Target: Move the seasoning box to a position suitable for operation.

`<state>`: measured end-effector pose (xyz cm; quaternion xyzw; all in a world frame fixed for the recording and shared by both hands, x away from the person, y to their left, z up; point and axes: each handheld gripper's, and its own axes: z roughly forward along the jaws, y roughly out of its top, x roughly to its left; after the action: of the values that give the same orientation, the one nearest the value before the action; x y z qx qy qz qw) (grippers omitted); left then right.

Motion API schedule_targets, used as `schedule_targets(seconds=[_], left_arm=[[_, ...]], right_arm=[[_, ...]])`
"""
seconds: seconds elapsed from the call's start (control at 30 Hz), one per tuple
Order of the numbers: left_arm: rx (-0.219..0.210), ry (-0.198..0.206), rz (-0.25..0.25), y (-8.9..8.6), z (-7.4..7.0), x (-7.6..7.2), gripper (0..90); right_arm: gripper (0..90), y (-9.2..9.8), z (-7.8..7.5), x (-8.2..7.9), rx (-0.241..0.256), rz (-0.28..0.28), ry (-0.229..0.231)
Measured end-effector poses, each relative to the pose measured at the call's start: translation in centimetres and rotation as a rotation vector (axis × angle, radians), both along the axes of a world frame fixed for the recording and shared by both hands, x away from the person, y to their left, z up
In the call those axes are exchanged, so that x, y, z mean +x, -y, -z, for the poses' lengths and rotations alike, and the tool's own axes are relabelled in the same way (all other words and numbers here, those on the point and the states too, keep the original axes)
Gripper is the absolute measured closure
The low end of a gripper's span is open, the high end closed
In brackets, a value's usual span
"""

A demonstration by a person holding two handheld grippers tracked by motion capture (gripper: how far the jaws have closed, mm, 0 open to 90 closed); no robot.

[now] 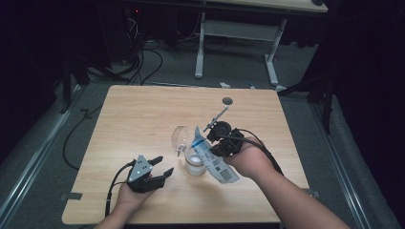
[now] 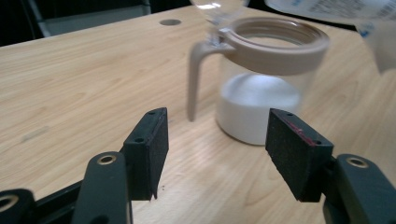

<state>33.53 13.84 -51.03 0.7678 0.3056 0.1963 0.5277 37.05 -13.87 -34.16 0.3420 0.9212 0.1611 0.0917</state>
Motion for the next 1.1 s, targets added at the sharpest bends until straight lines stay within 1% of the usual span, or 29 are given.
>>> schedule_targets(seconds=[0.07, 0.17, 0.23, 0.27, 0.43, 0.67, 0.73, 0.83, 0.9, 0.93, 1.1], left_arm=[[-0.01, -0.001, -0.015, -0.4, 0.0, 0.2, 39.9], [-0.015, -0.002, -0.045, -1.0, -0.1, 0.5, 41.1], [-0.029, -0.011, -0.047, -1.1, -0.1, 0.6, 41.2], [-0.025, -0.008, -0.051, -1.1, -0.1, 0.6, 41.2], [-0.011, -0.016, -0.042, -1.1, -0.1, 0.6, 41.4], [-0.019, -0.028, -0.029, -0.9, 0.0, 0.6, 42.2], [-0.017, -0.03, -0.028, -0.9, 0.0, 0.6, 42.3], [-0.016, -0.032, -0.029, -0.9, 0.1, 0.7, 42.2], [-0.022, -0.037, -0.032, -1.0, 0.1, 0.7, 42.1], [-0.022, -0.036, -0.034, -1.0, 0.2, 0.8, 42.1], [-0.02, -0.036, -0.041, -1.2, 0.3, 0.9, 41.8]], right_arm=[[90.0, 0.3, 0.0, 0.0, -0.008, 0.004, -0.001], [90.0, 0.6, 0.3, 0.1, -0.011, 0.014, -0.001], [90.0, 0.9, 0.4, 0.1, -0.01, 0.019, -0.002], [89.9, 1.1, 0.5, 0.2, -0.015, 0.022, -0.003], [89.9, 2.0, 0.9, 0.3, -0.023, 0.039, 0.0], [89.9, 3.0, 1.7, 0.8, -0.032, 0.054, -0.002], [90.0, 3.3, 1.9, 0.9, -0.037, 0.068, -0.007], [90.0, 3.9, 2.2, 1.2, -0.051, 0.078, 0.002], [90.0, 4.2, 2.3, 1.3, -0.055, 0.098, -0.004], [90.0, 4.5, 2.4, 1.4, -0.056, 0.095, 0.0], [89.9, 5.4, 2.8, 1.8, -0.071, 0.129, -0.002]])
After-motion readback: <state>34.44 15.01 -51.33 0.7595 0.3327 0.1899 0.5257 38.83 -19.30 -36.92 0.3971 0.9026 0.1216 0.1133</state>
